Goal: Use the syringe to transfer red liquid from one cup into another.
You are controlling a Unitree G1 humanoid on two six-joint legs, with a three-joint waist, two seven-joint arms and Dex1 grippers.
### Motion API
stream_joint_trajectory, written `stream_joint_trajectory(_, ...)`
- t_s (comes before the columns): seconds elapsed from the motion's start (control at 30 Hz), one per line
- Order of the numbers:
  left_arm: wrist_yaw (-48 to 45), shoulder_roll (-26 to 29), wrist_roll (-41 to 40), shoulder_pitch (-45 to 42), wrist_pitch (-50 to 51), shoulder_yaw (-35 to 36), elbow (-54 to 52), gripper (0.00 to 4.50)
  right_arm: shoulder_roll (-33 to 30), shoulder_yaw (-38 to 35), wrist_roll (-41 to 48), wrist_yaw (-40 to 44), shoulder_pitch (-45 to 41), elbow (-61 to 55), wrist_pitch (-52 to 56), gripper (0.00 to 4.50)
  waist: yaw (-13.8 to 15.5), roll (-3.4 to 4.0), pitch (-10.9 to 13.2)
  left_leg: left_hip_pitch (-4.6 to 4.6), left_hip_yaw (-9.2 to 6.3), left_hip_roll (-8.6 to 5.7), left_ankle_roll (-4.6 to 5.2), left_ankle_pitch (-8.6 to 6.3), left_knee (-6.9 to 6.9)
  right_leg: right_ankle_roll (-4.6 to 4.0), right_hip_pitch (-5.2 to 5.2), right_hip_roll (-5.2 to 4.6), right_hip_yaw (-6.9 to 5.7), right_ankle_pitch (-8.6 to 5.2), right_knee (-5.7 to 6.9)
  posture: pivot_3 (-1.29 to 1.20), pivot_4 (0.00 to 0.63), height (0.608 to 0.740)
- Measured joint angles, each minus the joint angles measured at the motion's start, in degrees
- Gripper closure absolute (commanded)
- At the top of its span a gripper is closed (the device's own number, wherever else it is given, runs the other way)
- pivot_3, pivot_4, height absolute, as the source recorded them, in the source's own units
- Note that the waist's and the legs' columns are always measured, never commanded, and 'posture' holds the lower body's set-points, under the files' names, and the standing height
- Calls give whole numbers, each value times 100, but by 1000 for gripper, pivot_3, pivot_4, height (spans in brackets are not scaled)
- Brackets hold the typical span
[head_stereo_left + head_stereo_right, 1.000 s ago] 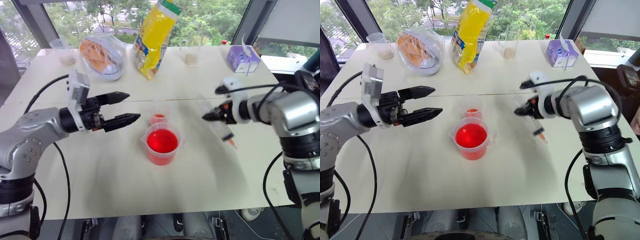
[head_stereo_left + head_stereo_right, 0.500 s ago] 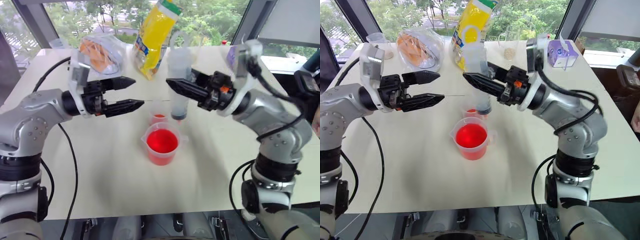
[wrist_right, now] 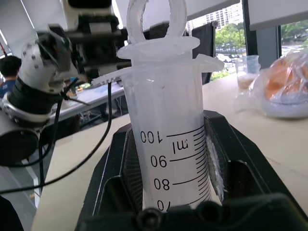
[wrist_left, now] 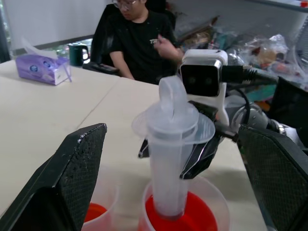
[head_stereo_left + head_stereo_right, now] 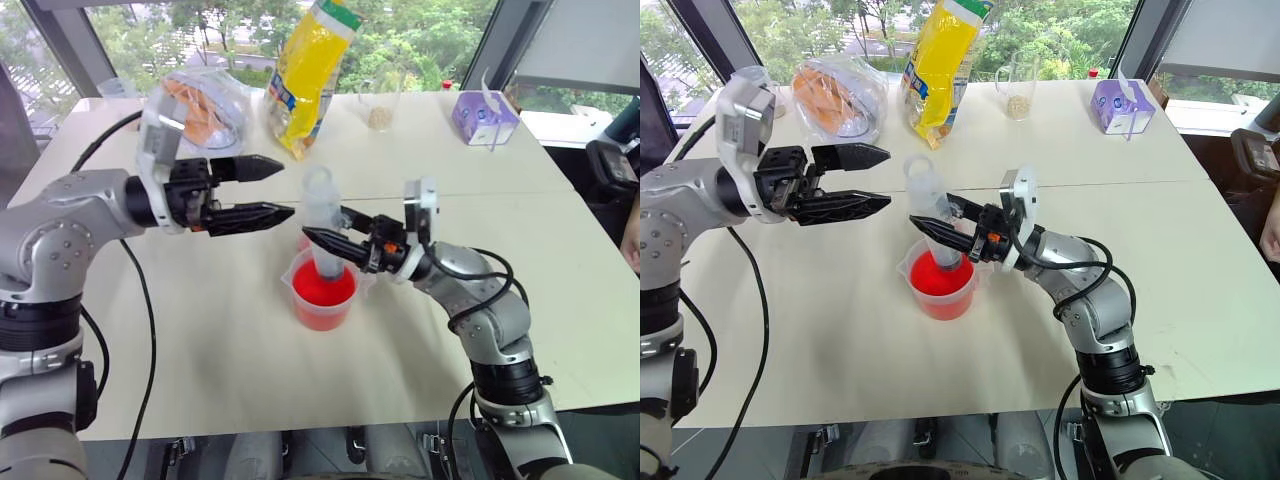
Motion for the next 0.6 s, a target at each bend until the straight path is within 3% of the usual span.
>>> stream_joint_trajectory(0.43, -2, -419, -10, -8, 91, -354, -147, 0, -82, 154, -156, 40, 120, 139, -274, 3113, 2, 0, 0, 2, -3, -1, -4, 2, 0, 0, 2, 2, -1, 0, 1, 0, 150, 740)
stream_joint_trajectory(0.53, 3, -474, -9, -36, 97, -395, -136, 876, -94, 161, -156, 43, 120, 139, -273, 3113, 4, 0, 0, 1, -3, -1, -4, 2, 0, 0, 2, 1, 0, 0, 1, 0, 150, 740)
stream_joint_trajectory(0.6, -1, -481, -11, -82, 100, -396, -133, 1895, -97, 162, -157, 34, 119, 139, -273, 3113, 6, 0, 0, 2, -3, -1, -4, 2, 0, 0, 2, 1, 0, 0, 1, 0, 150, 740)
